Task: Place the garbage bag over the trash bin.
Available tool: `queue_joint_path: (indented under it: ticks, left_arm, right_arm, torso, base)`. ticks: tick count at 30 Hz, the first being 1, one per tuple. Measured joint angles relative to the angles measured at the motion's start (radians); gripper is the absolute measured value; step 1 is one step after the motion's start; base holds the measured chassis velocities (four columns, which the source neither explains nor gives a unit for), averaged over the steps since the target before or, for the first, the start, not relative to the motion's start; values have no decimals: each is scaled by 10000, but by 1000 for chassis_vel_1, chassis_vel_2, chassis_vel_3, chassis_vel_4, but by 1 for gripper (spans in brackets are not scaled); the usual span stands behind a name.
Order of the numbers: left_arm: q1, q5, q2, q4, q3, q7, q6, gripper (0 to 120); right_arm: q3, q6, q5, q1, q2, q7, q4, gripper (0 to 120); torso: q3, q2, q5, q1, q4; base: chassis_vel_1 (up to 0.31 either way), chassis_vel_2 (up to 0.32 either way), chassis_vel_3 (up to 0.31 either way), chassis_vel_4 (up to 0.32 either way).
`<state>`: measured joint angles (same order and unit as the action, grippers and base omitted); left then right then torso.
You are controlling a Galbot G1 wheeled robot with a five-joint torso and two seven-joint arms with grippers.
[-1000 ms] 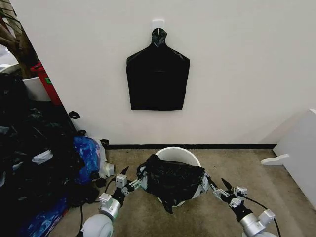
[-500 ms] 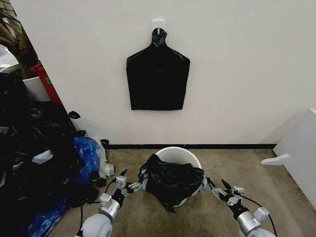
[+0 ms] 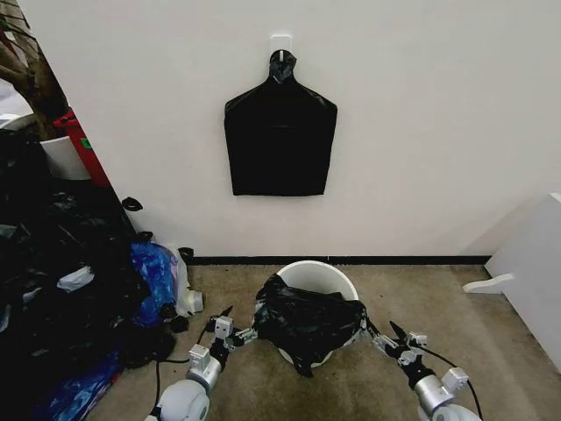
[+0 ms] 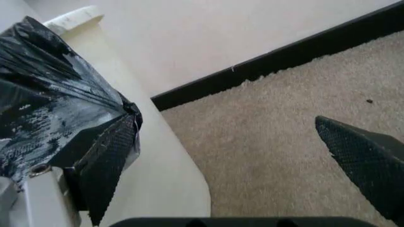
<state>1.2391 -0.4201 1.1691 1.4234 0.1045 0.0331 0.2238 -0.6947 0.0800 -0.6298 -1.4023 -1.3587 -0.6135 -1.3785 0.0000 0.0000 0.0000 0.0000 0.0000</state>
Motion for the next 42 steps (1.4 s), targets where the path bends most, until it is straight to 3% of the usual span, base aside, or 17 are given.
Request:
queue_joint_path:
  ticks: [8, 15, 29, 42]
  left_arm:
    - [-362, 209, 354, -476, -29, -91, 108, 100]
    - [122, 267, 229, 87, 45, -69, 123, 100]
    - [954, 345, -1045, 1339, 432, 270, 797, 100]
    - [1684, 59, -1613, 1945, 609, 808, 1392, 100]
  right_arm:
    - [66, 66, 3, 143, -10, 1, 122, 100]
    - [55, 115, -14, -220, 301, -86, -252, 100]
    - [-152, 270, -181, -1165, 1278, -863, -1253, 100]
    - [-273, 379, -708, -1637, 1455, -1417, -1768, 100]
  torso:
    - [0, 0, 0, 0, -1]
    - [0, 0, -1, 0, -2]
    - [0, 0, 0, 0, -1]
    - [-1, 0, -1, 0, 0]
  base:
    - [0, 0, 0, 0]
    - [0, 0, 0, 0]
    - [0, 0, 0, 0]
    - [0, 0, 0, 0]
